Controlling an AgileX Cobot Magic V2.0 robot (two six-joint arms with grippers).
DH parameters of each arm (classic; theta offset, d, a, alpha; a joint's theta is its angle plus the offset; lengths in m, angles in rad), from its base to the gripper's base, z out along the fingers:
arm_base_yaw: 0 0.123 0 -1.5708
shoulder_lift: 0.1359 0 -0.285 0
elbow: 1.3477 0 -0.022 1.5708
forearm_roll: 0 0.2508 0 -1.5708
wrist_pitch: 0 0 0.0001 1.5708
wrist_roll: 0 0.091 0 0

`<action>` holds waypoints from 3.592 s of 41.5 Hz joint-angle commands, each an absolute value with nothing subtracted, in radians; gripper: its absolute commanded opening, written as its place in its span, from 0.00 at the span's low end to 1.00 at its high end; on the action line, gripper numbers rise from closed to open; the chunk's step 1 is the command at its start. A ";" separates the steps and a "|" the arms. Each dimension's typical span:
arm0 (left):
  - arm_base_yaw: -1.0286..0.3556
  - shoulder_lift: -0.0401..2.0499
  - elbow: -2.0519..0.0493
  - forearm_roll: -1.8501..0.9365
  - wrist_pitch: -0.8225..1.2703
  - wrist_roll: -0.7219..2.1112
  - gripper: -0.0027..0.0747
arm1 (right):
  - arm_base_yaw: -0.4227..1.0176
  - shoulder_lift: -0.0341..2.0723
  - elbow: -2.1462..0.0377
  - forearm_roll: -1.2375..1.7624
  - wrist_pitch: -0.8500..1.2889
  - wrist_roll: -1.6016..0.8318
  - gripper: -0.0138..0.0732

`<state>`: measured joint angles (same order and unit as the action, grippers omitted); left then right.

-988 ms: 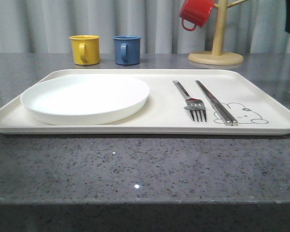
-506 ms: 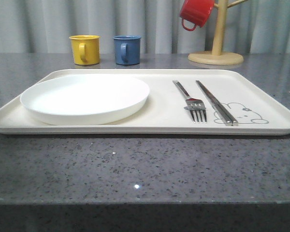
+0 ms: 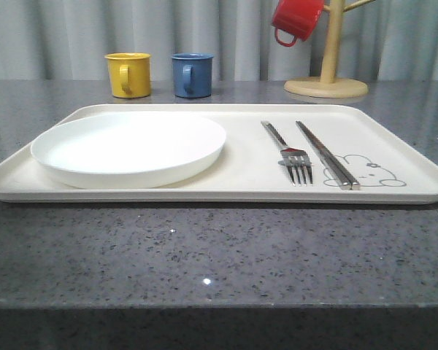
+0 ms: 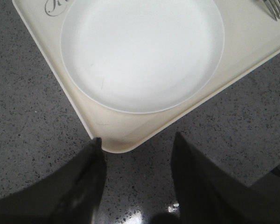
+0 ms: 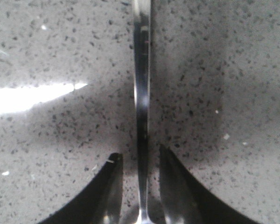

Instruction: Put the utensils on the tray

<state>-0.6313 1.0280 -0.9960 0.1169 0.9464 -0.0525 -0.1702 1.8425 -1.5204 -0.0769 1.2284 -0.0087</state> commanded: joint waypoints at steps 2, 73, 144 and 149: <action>-0.641 1.012 -1.021 0.123 0.893 -0.063 0.44 | -0.174 1.813 -1.549 -0.083 1.236 -0.021 0.43; -0.641 1.012 -1.021 0.128 0.842 -0.063 0.44 | 0.174 1.831 -1.597 0.219 1.295 0.163 0.43; -0.661 1.012 -1.021 0.128 0.770 0.049 0.01 | 0.315 0.545 -0.836 0.075 0.905 -0.061 0.09; -0.661 1.012 -1.021 0.128 0.765 0.049 0.01 | 0.315 0.545 -0.836 0.075 0.901 -0.061 0.09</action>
<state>-0.6520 1.0280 -0.9960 0.1230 0.8349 0.0451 0.3144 0.5407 -0.8130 0.0792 0.9774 -0.0509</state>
